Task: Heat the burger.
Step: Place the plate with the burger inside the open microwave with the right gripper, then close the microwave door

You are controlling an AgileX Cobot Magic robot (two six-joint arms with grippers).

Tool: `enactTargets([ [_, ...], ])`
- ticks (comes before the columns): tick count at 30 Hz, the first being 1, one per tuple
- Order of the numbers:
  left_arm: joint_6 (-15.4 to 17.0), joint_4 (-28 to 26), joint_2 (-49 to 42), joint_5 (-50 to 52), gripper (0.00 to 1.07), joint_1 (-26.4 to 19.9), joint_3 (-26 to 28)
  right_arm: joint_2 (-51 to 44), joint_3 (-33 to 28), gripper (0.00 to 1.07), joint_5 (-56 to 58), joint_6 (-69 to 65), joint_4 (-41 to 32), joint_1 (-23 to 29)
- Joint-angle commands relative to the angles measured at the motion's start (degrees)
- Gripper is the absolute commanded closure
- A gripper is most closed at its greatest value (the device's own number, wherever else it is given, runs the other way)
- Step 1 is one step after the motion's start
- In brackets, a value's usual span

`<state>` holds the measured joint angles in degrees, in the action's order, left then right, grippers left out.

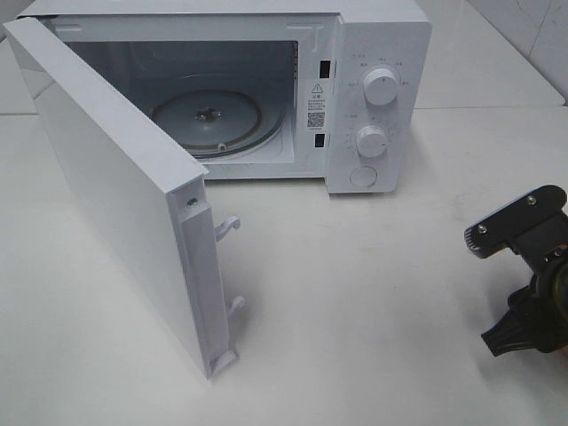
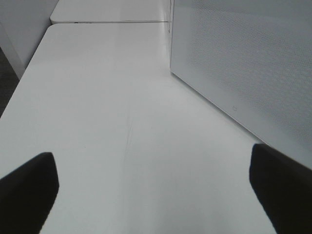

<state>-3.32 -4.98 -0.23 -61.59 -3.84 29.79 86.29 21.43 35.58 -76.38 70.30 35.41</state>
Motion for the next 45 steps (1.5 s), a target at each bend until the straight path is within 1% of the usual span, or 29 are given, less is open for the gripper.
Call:
enactTargets([
  [1,0.34,0.00,-0.97,0.46,0.07,-0.11,-0.17,-3.78,0.46,0.53,-1.83,4.07,-3.32,0.06],
  [3,0.34,0.00,-0.97,0.46,0.07,-0.11,-0.17,-7.79,1.83,0.52,-2.86,9.57,-9.05,0.06],
  [4,0.34,0.00,-0.97,0.46,0.07,-0.11,-0.17,-7.79,1.83,0.52,-2.86,9.57,-9.05,0.06],
  [5,0.34,0.00,-0.97,0.46,0.07,-0.11,-0.17,-10.14,3.50,0.51,-3.04,14.61,-13.24,0.06],
  [6,0.34,0.00,-0.97,0.46,0.07,-0.11,-0.17,-10.14,3.50,0.51,-3.04,14.61,-13.24,0.06],
  [7,0.34,0.00,-0.97,0.46,0.07,-0.11,-0.17,-11.17,4.47,0.49,-2.92,17.82,-15.76,0.06],
  [8,0.34,0.00,-0.97,0.46,0.07,-0.11,-0.17,-12.89,6.19,0.44,-2.92,24.69,-20.45,0.06],
  [9,0.34,0.00,-0.97,0.46,0.07,-0.11,-0.17,-12.89,6.19,0.44,-2.92,24.69,-20.45,0.06],
  [10,0.34,0.00,-0.97,0.46,0.07,-0.11,-0.17,-14.38,7.91,0.39,-2.75,31.23,-25.38,0.06],
  [11,0.34,0.00,-0.97,0.46,0.07,-0.11,-0.17,-14.38,7.91,0.39,-2.75,31.23,-25.38,0.06],
  [12,0.34,0.00,-0.97,0.46,0.07,-0.11,-0.17,-15.13,8.82,0.36,-2.46,34.89,-28.36,0.06],
  [13,0.34,0.00,-0.97,0.46,0.07,-0.11,-0.17,-16.39,10.54,0.32,-1.32,41.71,-34.09,0.06],
  [14,0.34,0.00,-0.97,0.46,0.07,-0.11,-0.17,-16.39,10.54,0.32,-1.32,41.71,-34.09,0.06],
  [15,0.34,0.00,-0.97,0.46,0.07,-0.11,-0.17,-17.42,12.09,0.29,0.63,48.76,-39.36,0.06],
  [16,0.34,0.00,-0.97,0.46,0.07,-0.11,-0.17,-17.99,13.01,0.29,2.12,51.80,-42.06,0.06],
  [17,0.34,0.00,-0.97,0.46,0.07,-0.11,-0.17,-17.99,13.01,0.29,2.12,51.80,-42.06,0.06],
  [18,0.34,0.00,-0.97,0.46,0.07,-0.11,-0.17,-18.91,14.50,0.30,5.04,56.38,-47.04,0.06],
  [20,0.34,0.00,-0.97,0.46,0.07,-0.11,-0.17,-19.54,15.24,0.30,6.70,58.21,-48.87,0.06],
  [21,0.34,0.00,-0.97,0.46,0.07,-0.11,-0.17,-20.91,16.62,0.31,9.57,60.50,-51.34,0.06],
  [28,0.34,0.00,-0.97,0.46,0.07,-0.11,-0.17,-27.04,18.51,0.31,15.76,61.99,-53.11,0.06],
  [30,0.34,0.00,-0.97,0.46,0.07,-0.11,-0.17,-31.11,18.51,0.31,18.16,61.99,-53.11,0.06],
  [36,0.34,0.00,-0.97,0.46,0.07,-0.11,-0.17,-37.64,18.45,0.31,23.03,61.71,-53.23,0.06],
  [38,0.34,0.00,-0.97,0.46,0.07,-0.11,-0.17,-42.17,18.45,0.31,25.84,61.71,-53.46,0.06],
  [39,0.34,0.00,-0.97,0.46,0.07,-0.11,-0.17,-42.17,18.45,0.31,25.84,61.71,-53.46,0.06],
  [41,0.34,0.00,-0.97,0.46,0.07,-0.11,-0.17,-47.33,18.39,0.31,27.50,61.71,-53.69,-0.11],
  [42,0.34,0.00,-0.97,0.46,0.07,-0.11,-0.17,-47.33,18.39,0.31,27.50,61.71,-53.69,-0.11],
  [43,0.34,0.00,-0.97,0.46,0.07,-0.11,-0.17,-50.08,18.39,0.31,28.19,61.82,-54.55,-0.86],
  [44,0.34,0.00,-0.97,0.46,0.07,-0.11,-0.17,-50.08,18.39,0.31,28.19,61.82,-54.55,-0.86],
  [45,0.34,0.00,-0.97,0.46,0.07,-0.11,-0.17,-52.65,18.39,0.31,28.59,61.82,-55.63,-3.32],
])
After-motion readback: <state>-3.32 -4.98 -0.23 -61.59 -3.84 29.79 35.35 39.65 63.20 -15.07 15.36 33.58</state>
